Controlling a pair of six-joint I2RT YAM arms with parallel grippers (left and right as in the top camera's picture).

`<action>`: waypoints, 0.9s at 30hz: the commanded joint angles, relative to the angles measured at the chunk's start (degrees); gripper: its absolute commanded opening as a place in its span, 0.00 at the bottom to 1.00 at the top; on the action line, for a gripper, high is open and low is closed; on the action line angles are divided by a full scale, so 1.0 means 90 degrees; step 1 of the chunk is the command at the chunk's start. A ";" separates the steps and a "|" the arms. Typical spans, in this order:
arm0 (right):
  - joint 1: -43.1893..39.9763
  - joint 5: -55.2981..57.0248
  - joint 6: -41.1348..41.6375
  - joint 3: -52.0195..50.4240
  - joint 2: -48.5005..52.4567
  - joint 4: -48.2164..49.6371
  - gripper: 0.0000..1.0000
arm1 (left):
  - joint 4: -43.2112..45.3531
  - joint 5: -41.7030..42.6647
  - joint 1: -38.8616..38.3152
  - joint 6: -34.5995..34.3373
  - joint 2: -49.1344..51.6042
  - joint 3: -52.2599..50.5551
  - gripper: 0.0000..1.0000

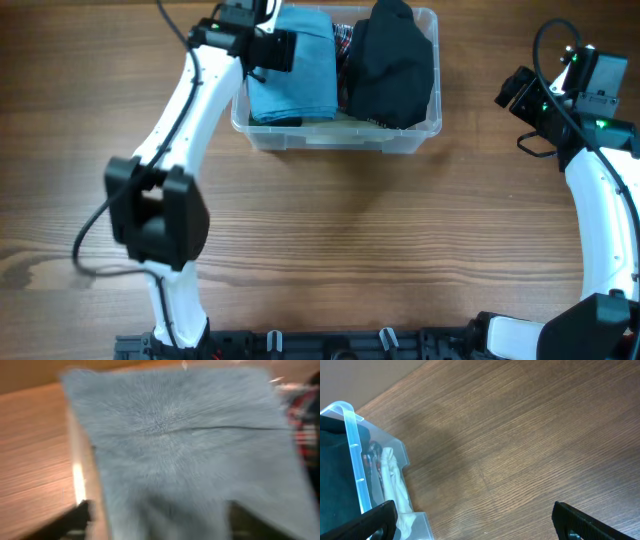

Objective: Pack container

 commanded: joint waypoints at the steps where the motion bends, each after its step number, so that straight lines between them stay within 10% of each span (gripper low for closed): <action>1: -0.0002 0.0134 0.0078 -0.0002 0.0066 0.0017 1.00 | -0.0437 -0.0017 0.0019 -0.0053 -0.1178 -0.0039 1.00; 27: -0.0002 0.0134 0.0078 -0.0002 0.0066 0.0017 1.00 | -0.3917 0.0359 0.0265 -0.0770 -0.3543 -0.0039 1.00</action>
